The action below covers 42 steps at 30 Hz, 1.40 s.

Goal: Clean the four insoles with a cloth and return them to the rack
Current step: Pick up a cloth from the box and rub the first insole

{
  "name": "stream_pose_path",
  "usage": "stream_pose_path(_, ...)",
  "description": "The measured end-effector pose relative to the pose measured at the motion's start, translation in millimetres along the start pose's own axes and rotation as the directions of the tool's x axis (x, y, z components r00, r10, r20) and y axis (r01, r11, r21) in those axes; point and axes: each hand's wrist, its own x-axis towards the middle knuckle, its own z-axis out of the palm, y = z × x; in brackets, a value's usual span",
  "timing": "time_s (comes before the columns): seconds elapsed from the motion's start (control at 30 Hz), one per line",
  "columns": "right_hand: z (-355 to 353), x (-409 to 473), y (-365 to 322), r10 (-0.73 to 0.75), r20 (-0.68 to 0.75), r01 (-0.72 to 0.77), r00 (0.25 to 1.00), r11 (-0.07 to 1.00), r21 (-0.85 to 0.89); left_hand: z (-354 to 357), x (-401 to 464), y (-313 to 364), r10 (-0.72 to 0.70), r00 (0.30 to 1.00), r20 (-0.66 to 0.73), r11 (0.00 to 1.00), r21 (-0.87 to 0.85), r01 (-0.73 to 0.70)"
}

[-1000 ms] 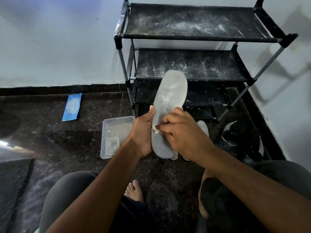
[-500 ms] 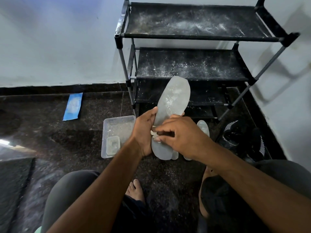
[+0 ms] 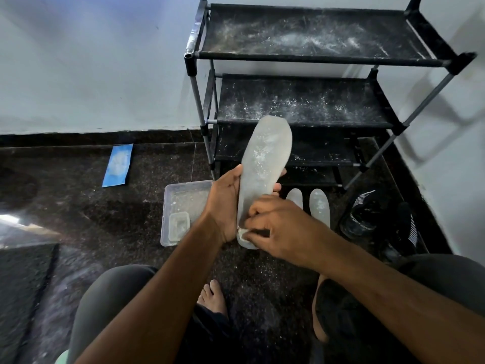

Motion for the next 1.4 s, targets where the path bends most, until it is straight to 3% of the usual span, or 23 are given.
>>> stream_pose_path(0.1, -9.2, 2.6, 5.2, 0.077, -0.152, -0.071, 0.985, 0.997, 0.044, -2.5, 1.2, 0.5, -0.022, 1.000, 0.006, 1.000, -0.020, 0.022)
stream_pose_path(0.17, -14.4, 9.6, 14.8, 0.116, -0.253, -0.135, 0.961, 0.989, -0.059, -0.1, 1.5, -1.8, -0.024, 0.999, -0.022, 1.000, -0.010, 0.024)
stream_pose_path(0.23, -10.8, 13.9, 19.2, 0.120, -0.225, -0.155, 0.967, 0.977, -0.144, 1.4, 1.2, -4.5, -0.002, 0.999, -0.032, 1.000, 0.020, 0.002)
stream_pose_path(0.43, -11.5, 8.9, 25.5, -0.047, -0.121, 0.000, 0.992, 0.932, -0.362, 1.0, 0.8, -2.8, 0.015, 1.000, -0.016, 0.999, 0.046, -0.014)
stream_pose_path(0.57, -9.4, 12.3, 26.5, -0.135, -0.185, 0.069, 0.973, 0.943, -0.326, 0.3, 1.8, -4.0, -0.003, 1.000, 0.009, 0.998, 0.066, 0.003)
stream_pose_path(0.73, 2.1, -2.9, 6.5, -0.172, -0.061, 0.161, 0.983, 0.975, -0.155, -6.9, 4.6, -0.3, -0.027, 0.999, 0.032, 0.999, 0.033, 0.026)
stream_pose_path(0.83, -9.7, -1.0, 13.8, -0.061, -0.171, 0.043, 0.983, 0.993, -0.110, -9.5, 5.8, -0.5, -0.031, 0.998, 0.059, 0.999, 0.011, 0.031)
stream_pose_path(0.93, -12.8, 6.5, 19.1, -0.002, -0.276, -0.047, 0.961, 0.984, -0.171, -4.9, 6.5, -4.5, -0.013, 0.999, 0.052, 1.000, 0.020, 0.012)
stream_pose_path(1.2, 1.1, -9.4, 3.0, -0.104, -0.029, 0.100, 0.994, 0.991, -0.094, -15.6, 8.8, 0.6, -0.058, 0.989, 0.139, 0.998, -0.010, 0.060)
stream_pose_path(1.4, -9.1, 0.9, 12.9, -0.003, -0.258, -0.037, 0.966, 0.988, -0.151, -8.3, 7.4, -3.7, -0.051, 0.992, 0.118, 0.998, 0.028, 0.048)
